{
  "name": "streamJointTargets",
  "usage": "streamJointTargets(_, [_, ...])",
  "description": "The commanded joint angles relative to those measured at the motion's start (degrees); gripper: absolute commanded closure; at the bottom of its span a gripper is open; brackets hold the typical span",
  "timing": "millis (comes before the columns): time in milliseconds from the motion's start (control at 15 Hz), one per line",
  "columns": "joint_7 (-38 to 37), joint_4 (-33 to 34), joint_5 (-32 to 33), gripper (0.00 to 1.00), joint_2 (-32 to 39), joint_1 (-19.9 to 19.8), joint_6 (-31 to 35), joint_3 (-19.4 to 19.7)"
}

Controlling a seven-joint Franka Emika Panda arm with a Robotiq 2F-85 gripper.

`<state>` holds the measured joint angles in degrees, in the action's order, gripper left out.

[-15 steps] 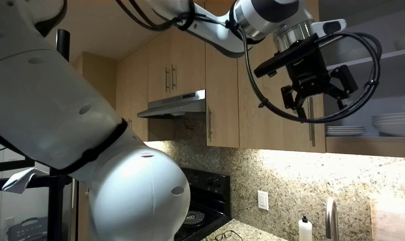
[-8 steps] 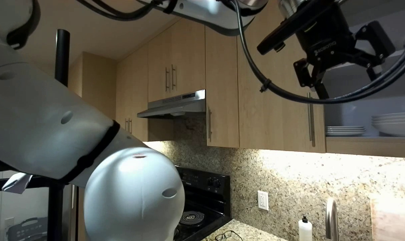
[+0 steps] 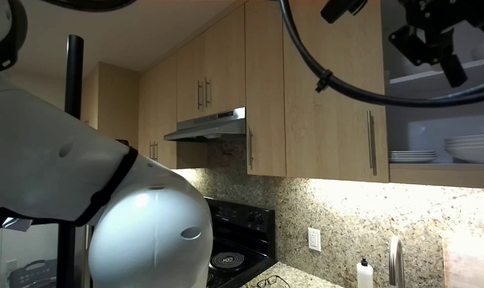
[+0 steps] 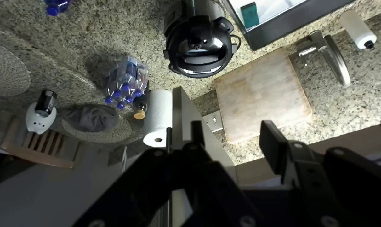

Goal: Close the right cabinet door

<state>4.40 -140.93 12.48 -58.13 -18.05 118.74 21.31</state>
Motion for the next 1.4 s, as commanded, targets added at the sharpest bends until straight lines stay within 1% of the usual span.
streamJointTargets(0, [1.90, 1.89, 0.79, 0.78, 1.88, -1.19, 4.23, 2.31])
streamJointTargets(67, [1.81, 2.44, 0.73, 0.85, 2.35, -1.42, 5.11, 2.84])
streamJointTargets(133, [1.84, 3.22, 0.77, 0.89, 3.07, -1.63, 6.07, 3.43])
streamJointTargets(400, [1.92, 6.17, 0.64, 0.96, 6.09, -2.39, 8.88, 5.73])
streamJointTargets(467, [2.19, 7.09, 0.38, 0.93, 7.10, -2.19, 9.34, 6.28])
streamJointTargets(667, [1.42, 10.21, -0.55, 0.91, 10.80, -1.61, 10.92, 6.87])
streamJointTargets(733, [0.86, 11.04, -0.39, 0.91, 12.21, -1.91, 11.87, 6.58])
streamJointTargets(933, [0.71, 13.49, 0.28, 0.92, 16.28, -2.31, 14.14, 5.14])
streamJointTargets(1133, [0.75, 15.61, 0.19, 0.92, 19.40, -2.40, 15.21, 3.72])
streamJointTargets(1333, [1.45, 18.09, -1.08, 0.92, 21.89, -1.33, 15.79, 3.31])
